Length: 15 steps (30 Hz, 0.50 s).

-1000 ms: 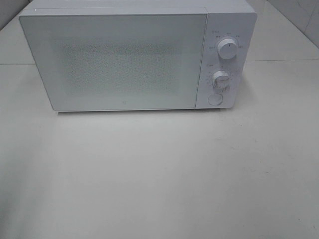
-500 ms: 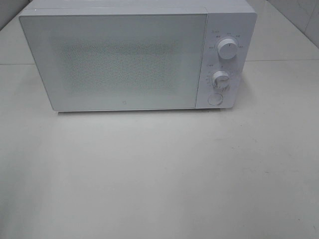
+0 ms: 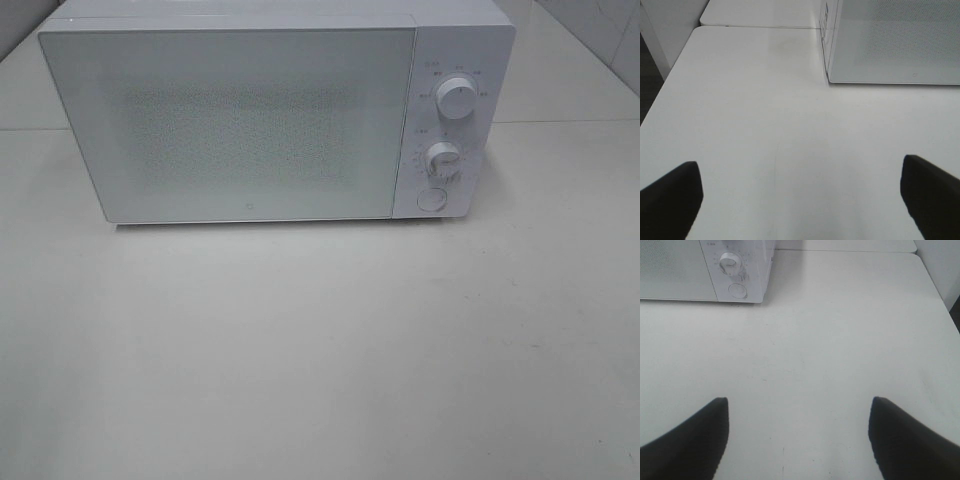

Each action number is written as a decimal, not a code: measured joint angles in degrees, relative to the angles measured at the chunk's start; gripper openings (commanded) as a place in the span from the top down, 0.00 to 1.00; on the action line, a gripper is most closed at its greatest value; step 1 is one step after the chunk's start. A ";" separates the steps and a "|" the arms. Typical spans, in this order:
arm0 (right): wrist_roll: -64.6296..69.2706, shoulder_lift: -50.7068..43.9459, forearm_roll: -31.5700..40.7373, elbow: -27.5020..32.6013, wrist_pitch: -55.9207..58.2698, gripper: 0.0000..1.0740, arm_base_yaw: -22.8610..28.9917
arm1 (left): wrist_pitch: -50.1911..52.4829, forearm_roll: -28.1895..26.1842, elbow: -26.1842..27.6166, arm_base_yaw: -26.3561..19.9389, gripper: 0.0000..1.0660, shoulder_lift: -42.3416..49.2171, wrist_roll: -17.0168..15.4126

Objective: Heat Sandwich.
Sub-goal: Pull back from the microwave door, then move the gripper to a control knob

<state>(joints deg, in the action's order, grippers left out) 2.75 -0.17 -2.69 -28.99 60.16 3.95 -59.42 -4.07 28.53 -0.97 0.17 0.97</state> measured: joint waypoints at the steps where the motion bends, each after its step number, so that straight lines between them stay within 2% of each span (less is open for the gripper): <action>1: 0.00 0.00 0.00 0.00 0.00 0.30 0.00 | 0.00 0.00 0.00 0.00 0.05 0.00 0.00; 15: 0.00 0.00 0.00 0.00 0.00 0.30 0.00 | 0.00 0.00 0.00 0.00 0.05 0.00 0.00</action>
<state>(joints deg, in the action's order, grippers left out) 2.75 -0.17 -2.69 -28.99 60.16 3.95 -59.42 -4.07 28.53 -0.97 0.17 0.97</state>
